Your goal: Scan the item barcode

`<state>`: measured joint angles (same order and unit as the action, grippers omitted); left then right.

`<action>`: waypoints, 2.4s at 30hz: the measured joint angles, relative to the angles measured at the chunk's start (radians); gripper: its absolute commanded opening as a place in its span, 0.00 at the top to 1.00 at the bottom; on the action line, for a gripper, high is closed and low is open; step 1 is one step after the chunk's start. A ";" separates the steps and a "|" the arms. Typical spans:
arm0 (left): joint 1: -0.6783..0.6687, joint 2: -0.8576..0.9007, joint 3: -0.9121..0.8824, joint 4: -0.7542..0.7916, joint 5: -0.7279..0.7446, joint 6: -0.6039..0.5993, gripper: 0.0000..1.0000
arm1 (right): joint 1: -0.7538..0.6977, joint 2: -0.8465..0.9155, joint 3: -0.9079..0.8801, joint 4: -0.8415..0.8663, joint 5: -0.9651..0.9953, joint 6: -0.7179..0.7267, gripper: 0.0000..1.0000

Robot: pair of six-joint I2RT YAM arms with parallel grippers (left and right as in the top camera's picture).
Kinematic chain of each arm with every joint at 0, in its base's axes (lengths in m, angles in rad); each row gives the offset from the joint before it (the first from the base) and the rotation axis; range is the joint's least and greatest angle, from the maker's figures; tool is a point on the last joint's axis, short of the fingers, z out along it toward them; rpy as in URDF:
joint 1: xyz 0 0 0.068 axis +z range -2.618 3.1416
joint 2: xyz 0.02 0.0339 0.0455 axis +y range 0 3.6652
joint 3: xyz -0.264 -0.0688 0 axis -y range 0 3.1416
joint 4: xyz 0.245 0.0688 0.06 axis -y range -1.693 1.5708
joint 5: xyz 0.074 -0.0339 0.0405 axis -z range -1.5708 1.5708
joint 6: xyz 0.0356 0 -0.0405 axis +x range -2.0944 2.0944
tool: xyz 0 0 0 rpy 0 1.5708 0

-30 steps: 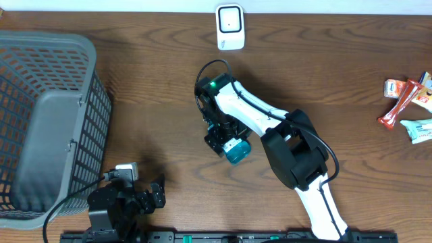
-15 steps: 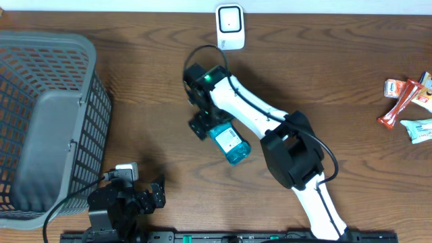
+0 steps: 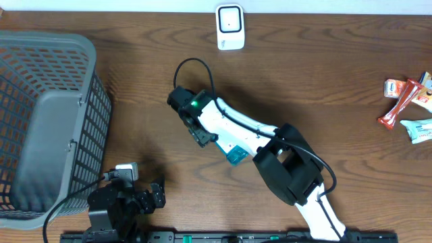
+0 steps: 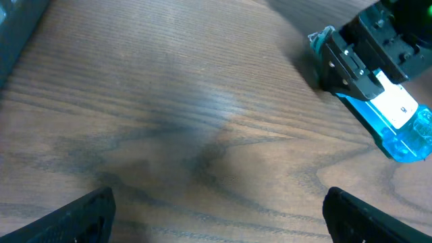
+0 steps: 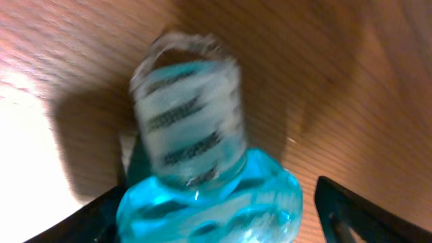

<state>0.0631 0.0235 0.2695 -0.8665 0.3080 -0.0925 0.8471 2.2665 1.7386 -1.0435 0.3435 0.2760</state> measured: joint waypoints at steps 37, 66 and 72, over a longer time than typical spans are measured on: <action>0.000 0.000 0.000 0.000 0.000 0.000 0.02 | -0.246 0.013 0.055 -0.055 -0.330 0.378 0.76; 0.000 0.000 0.000 0.000 0.000 0.000 0.02 | -0.322 0.032 0.048 0.037 -0.644 0.687 0.43; 0.000 0.000 0.000 0.000 0.000 0.000 0.02 | -0.321 0.024 0.048 0.043 -0.647 0.642 0.24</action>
<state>0.0631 0.0235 0.2695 -0.8665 0.3080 -0.0925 0.5259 2.2906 1.7866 -1.0008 -0.3035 0.9184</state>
